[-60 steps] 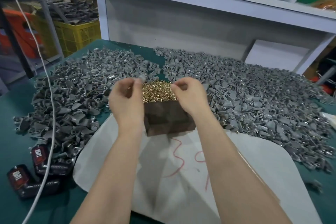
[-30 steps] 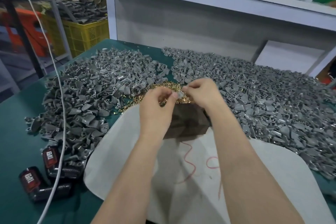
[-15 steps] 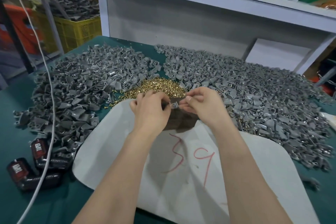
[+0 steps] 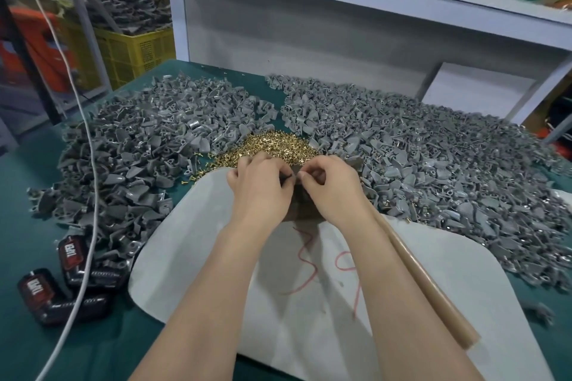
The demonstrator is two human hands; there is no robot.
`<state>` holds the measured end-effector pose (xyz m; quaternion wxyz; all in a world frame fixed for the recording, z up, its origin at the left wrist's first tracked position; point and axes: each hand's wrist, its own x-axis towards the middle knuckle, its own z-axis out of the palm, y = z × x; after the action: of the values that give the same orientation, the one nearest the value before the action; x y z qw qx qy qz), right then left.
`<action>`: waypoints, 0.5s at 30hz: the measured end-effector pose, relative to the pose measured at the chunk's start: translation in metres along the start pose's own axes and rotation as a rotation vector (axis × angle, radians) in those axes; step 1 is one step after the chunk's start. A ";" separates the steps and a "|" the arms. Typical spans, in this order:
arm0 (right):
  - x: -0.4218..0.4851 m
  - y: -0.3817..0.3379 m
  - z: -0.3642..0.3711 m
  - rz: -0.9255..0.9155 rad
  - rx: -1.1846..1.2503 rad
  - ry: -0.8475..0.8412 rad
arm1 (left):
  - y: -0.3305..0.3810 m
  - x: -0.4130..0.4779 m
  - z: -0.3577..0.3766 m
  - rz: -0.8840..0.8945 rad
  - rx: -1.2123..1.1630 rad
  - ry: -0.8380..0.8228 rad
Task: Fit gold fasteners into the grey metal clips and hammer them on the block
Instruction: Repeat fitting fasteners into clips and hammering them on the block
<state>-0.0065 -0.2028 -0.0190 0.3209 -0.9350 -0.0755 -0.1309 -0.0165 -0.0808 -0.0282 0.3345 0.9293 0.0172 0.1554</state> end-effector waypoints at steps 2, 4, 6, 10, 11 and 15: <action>0.001 0.000 0.000 -0.012 -0.017 -0.002 | 0.000 0.000 0.000 0.006 0.007 0.001; 0.000 0.000 0.001 -0.024 -0.015 0.007 | -0.001 0.000 0.001 0.009 0.013 -0.001; -0.001 -0.001 0.001 -0.032 0.017 0.030 | -0.001 0.001 0.001 0.013 0.015 -0.001; -0.002 0.000 0.002 -0.041 0.044 0.052 | -0.001 0.001 0.001 0.014 0.025 0.001; -0.002 0.000 0.002 -0.038 0.030 0.045 | -0.001 0.001 0.001 0.015 0.028 0.002; -0.002 -0.002 0.004 -0.018 0.021 0.059 | 0.000 0.000 0.001 0.023 0.019 0.016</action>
<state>-0.0086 -0.1988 -0.0210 0.3316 -0.9266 -0.0756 -0.1606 -0.0158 -0.0815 -0.0289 0.3237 0.9313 0.0106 0.1663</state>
